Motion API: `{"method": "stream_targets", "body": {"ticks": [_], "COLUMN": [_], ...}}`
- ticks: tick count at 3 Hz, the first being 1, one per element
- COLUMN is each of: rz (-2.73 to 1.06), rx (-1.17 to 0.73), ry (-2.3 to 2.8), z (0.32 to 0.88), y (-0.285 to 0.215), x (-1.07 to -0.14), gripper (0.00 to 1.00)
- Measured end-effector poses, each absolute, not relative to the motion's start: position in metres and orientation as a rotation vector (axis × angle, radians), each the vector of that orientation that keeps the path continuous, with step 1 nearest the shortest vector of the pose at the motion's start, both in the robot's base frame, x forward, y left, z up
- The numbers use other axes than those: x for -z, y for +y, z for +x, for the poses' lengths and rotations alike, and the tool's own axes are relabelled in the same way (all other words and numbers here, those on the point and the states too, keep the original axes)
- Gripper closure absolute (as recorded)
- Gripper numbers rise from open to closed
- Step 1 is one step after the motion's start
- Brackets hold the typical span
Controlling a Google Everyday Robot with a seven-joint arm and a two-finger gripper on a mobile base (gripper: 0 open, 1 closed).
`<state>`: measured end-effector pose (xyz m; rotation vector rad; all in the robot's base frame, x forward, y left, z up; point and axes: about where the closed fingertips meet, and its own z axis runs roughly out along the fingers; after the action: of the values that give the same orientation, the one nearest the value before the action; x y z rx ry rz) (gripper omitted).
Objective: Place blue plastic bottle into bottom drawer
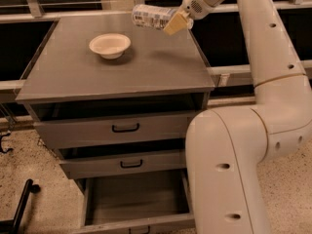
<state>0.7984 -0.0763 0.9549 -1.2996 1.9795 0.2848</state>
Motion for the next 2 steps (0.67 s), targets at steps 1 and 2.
{"method": "stream_targets", "body": {"ticks": [1, 2], "rz": [-1.441, -1.431], "rx": [-0.404, -0.403], "ry": [1.936, 1.927], "z": [0.7466, 0.7521], "y": [-0.0929, -0.0888], "x": [-0.963, -0.9618], "gripper": [1.0, 1.0]}}
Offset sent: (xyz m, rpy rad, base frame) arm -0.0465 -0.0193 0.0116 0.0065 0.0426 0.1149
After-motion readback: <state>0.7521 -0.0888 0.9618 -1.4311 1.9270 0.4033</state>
